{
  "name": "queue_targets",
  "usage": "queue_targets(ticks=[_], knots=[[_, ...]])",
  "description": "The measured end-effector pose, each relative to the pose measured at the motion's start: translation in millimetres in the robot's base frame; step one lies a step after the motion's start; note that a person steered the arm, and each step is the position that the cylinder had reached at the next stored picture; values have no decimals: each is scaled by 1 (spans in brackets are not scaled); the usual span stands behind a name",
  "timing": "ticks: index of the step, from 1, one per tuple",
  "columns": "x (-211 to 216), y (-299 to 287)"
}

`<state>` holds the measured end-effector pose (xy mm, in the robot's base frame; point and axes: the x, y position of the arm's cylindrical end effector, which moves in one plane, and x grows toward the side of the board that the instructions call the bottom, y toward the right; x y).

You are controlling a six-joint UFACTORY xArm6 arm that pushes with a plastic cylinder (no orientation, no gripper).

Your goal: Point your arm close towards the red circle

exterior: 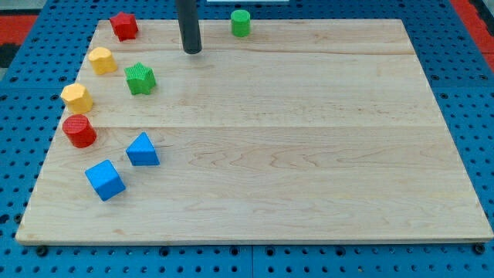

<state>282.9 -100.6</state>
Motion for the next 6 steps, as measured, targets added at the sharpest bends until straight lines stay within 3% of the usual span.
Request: queue_targets(ticks=[2, 6], knots=[[33, -103], [225, -95]])
